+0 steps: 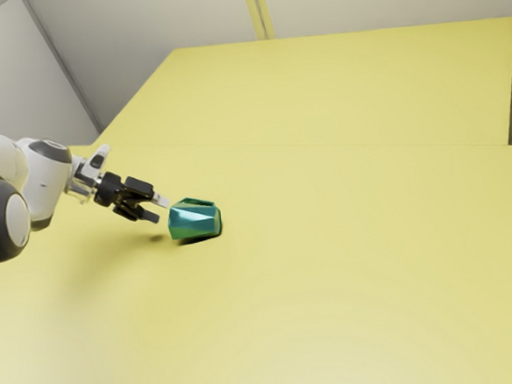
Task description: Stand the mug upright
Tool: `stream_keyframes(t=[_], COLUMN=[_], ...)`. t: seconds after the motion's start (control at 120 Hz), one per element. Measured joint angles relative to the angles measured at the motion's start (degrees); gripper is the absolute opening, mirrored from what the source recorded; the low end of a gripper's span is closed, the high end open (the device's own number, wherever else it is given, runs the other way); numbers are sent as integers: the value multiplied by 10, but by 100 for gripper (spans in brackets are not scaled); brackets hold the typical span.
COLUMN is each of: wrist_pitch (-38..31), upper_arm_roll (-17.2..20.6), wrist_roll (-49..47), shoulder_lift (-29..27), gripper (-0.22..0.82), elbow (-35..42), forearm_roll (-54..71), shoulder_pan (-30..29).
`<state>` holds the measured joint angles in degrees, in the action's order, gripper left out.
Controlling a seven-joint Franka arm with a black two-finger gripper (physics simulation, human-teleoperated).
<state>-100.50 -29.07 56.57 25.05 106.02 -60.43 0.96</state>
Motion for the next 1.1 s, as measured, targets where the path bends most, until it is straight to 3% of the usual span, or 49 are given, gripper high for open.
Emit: stream_keyframes(t=[0.9,1.1], wrist_pitch=[18,17], upper_arm_roll=[1,2], wrist_roll=[45,49], shoulder_lift=[32,35], gripper=[60,55], elbow=[0,0], forearm_roll=[-67,-75], shoulder_pan=[20,26])
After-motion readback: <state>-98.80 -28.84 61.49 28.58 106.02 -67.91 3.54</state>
